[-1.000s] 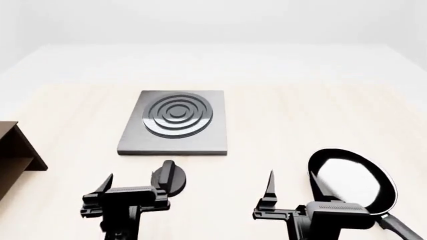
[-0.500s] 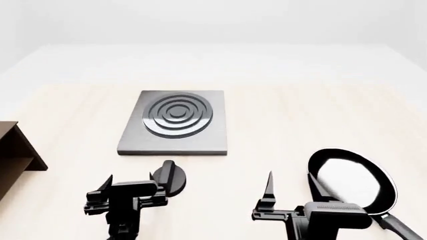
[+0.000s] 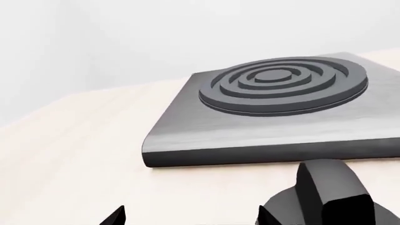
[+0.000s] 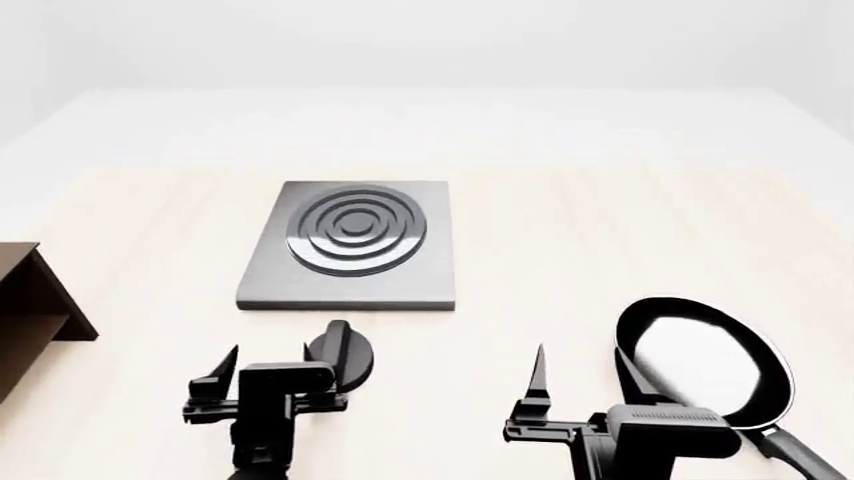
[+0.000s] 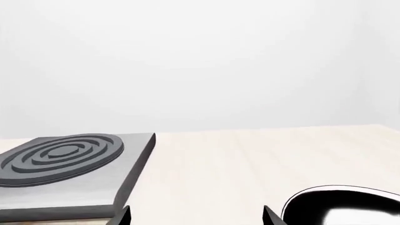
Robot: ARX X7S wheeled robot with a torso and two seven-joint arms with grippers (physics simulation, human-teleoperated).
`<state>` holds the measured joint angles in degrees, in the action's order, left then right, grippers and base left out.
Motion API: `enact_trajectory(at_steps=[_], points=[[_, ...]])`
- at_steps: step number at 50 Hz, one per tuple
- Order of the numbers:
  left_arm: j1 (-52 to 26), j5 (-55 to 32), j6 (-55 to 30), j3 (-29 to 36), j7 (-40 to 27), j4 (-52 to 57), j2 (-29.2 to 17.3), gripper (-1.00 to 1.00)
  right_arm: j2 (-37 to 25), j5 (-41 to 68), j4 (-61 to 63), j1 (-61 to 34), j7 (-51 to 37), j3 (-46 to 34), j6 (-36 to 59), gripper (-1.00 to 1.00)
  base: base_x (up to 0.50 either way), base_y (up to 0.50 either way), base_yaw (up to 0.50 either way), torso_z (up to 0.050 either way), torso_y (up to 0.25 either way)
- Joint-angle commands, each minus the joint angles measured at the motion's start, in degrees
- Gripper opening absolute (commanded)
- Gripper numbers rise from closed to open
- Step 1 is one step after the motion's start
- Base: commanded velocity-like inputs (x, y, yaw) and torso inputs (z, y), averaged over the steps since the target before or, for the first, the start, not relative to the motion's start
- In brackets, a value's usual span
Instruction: Turn on the stove and put the frying pan on it.
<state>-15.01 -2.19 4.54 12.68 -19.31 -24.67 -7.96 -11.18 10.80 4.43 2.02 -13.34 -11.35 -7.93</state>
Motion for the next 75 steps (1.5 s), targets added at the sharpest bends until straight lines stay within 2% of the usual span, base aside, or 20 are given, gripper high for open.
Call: enact_trajectory(at_steps=[1, 12, 21, 24, 26, 34, 41, 46, 53, 55, 63, 66, 69, 70, 73, 75], points=[[0.5, 0.2, -0.5, 3.6, 6.4, -1.4, 3.1, 1.00, 0.8, -0.4, 0.7, -0.5, 0.8, 1.2, 2.5, 1.00, 0.00, 0.00, 0.00, 0.000, 0.000], [4.2, 0.8, -4.2, 7.8, 8.2, 8.0, 2.5, 1.00, 0.6, -0.3, -0.2, -0.5, 0.6, 0.9, 1.4, 1.00, 0.00, 0.00, 0.00, -0.001, 0.000], [8.4, 0.3, -9.4, 9.9, 9.2, 21.0, 0.7, 1.00, 0.2, 0.2, 0.7, -0.7, 0.2, 0.8, 2.4, 1.00, 0.00, 0.00, 0.00, 0.000, 0.000], [10.7, -1.4, -13.7, 9.3, 9.8, 30.0, -0.9, 1.00, 0.1, 0.2, 0.9, -0.7, 0.0, 0.7, 2.5, 1.00, 0.00, 0.00, 0.00, 0.000, 0.000], [11.5, -0.8, -13.9, 9.3, 9.2, 32.0, -1.5, 1.00, 0.2, 0.1, -0.1, -0.8, 0.1, 0.6, 1.6, 1.00, 0.00, 0.00, 0.00, 0.000, 0.000], [13.1, -2.2, -15.5, 6.8, 7.8, 35.9, -3.1, 1.00, 0.2, -0.2, -1.7, -1.1, 0.1, 0.0, 0.9, 1.00, 0.00, 0.00, 0.00, 0.000, 0.000], [13.6, -3.1, -16.5, 5.0, 6.6, 37.6, -3.9, 1.00, -0.8, 0.9, 1.4, -1.5, -0.2, -0.3, 5.7, 1.00, 0.00, 0.00, 0.00, 0.000, 0.000], [13.5, -4.2, -18.6, 3.7, 5.8, 38.7, -4.2, 1.00, -2.7, 4.0, 6.4, -2.8, -0.3, 0.0, 14.6, 1.00, 0.00, 0.00, 0.00, 0.000, 0.000], [13.5, -4.3, -20.1, 3.5, 5.1, 39.9, -4.5, 1.00, -6.3, 6.3, 15.3, -2.9, 1.5, -1.7, 21.7, 1.00, 0.00, 0.00, 0.00, 0.000, 0.000], [13.4, -4.3, -20.3, 3.2, 4.8, 39.7, -4.6, 1.00, -7.5, 7.5, 18.4, -4.5, 0.6, -1.6, 27.3, 1.00, 0.00, 0.00, 0.00, 0.000, 0.000], [13.3, -3.5, -18.5, 3.7, 4.3, 36.6, -4.7, 1.00, -11.7, -0.2, 21.4, -7.8, -1.3, -6.3, 33.0, 1.00, 0.00, 0.00, 0.00, 0.000, 0.000], [13.3, -3.8, -17.4, 3.4, 4.2, 35.5, -4.6, 1.00, -14.4, 1.7, 24.7, -10.7, 2.3, -7.4, 38.0, 1.00, 0.00, 0.00, 0.00, 0.000, 0.000], [13.0, -3.5, -17.0, 3.2, 3.8, 35.2, -4.7, 1.00, -15.9, 1.5, 26.3, -12.2, 3.7, -7.9, 38.8, 1.00, 0.00, 0.00, 0.00, 0.000, 0.000], [13.1, -3.7, -17.0, 3.0, 3.6, 35.7, -4.8, 1.00, -17.1, 0.9, 28.4, -14.1, 3.7, -8.9, 44.1, 1.00, 0.00, 0.00, 0.00, 0.000, 0.000], [13.4, -3.9, -16.4, 2.7, 3.5, 36.0, -5.0, 1.00, -19.3, -1.6, 31.9, -16.5, 3.2, -10.8, 48.0, 1.00, 0.00, 0.00, 0.00, 0.000, 0.000], [13.6, -3.9, -15.6, 2.4, 3.4, 36.0, -5.3, 1.00, -20.0, 0.0, 33.2, -19.7, 4.5, -10.4, 55.6, 1.00, 0.00, 0.00, 0.00, 0.000, 0.000]])
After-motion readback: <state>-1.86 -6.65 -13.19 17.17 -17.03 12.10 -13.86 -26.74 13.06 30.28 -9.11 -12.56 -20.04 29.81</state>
